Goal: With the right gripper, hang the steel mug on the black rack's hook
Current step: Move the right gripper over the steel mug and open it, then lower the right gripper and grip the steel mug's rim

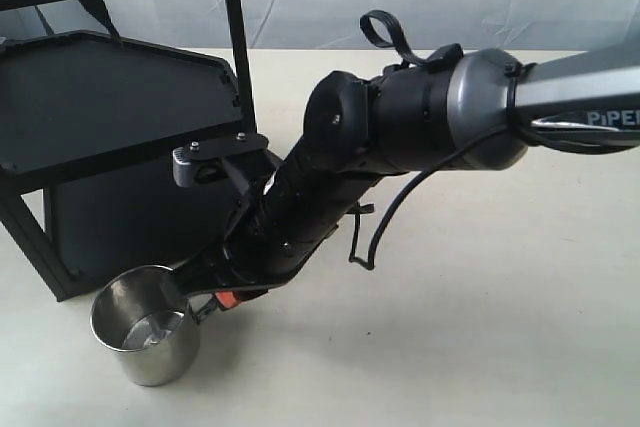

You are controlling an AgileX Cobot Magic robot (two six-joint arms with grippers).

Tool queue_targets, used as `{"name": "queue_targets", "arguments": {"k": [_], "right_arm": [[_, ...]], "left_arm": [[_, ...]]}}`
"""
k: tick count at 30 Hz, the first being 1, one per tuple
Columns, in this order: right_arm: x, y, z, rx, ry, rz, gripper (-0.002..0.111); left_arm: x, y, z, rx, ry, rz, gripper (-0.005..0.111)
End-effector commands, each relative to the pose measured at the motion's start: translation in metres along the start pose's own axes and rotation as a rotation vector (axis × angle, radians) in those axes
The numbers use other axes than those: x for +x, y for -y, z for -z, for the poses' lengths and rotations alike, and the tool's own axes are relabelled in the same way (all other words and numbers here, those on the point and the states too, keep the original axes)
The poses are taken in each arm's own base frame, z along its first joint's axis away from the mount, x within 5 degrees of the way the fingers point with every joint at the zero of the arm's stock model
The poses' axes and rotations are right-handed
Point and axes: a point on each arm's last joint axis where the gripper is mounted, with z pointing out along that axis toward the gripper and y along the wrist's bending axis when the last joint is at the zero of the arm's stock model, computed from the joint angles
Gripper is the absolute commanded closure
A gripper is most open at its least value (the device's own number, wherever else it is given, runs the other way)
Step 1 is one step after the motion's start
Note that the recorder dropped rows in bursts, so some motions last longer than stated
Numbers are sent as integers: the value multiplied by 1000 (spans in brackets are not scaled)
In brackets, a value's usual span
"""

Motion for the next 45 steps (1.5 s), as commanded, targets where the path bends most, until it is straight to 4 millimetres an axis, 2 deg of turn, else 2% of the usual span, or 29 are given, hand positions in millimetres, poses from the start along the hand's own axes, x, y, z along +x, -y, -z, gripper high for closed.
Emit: {"name": "queue_targets", "arguments": {"k": [1, 19, 22, 25, 31, 34, 38, 40, 45], "right_arm": [[1, -4, -4, -8, -9, 15, 109], [-13, 1, -10, 43, 149, -9, 109], [-13, 3, -9, 36, 130, -15, 109], [-11, -1, -3, -8, 39, -6, 109], [-21, -7, 10, -23, 10, 53, 108], [-21, -8, 19, -9, -42, 87, 97], [-22, -13, 30, -25, -75, 87, 65], [-24, -16, 31, -23, -53, 48, 53], [-19, -27, 28, -38, -88, -4, 53]], "left_arm": [[-2, 0, 1, 0, 15, -6, 105], [-2, 0, 1, 0, 15, -6, 105], [-2, 0, 1, 0, 15, -6, 105], [-2, 0, 1, 0, 15, -6, 105], [-2, 0, 1, 0, 15, -6, 105], [-2, 0, 1, 0, 15, -6, 105], [-2, 0, 1, 0, 15, -6, 105], [-2, 0, 1, 0, 15, -6, 105], [-2, 0, 1, 0, 15, -6, 105]]}}
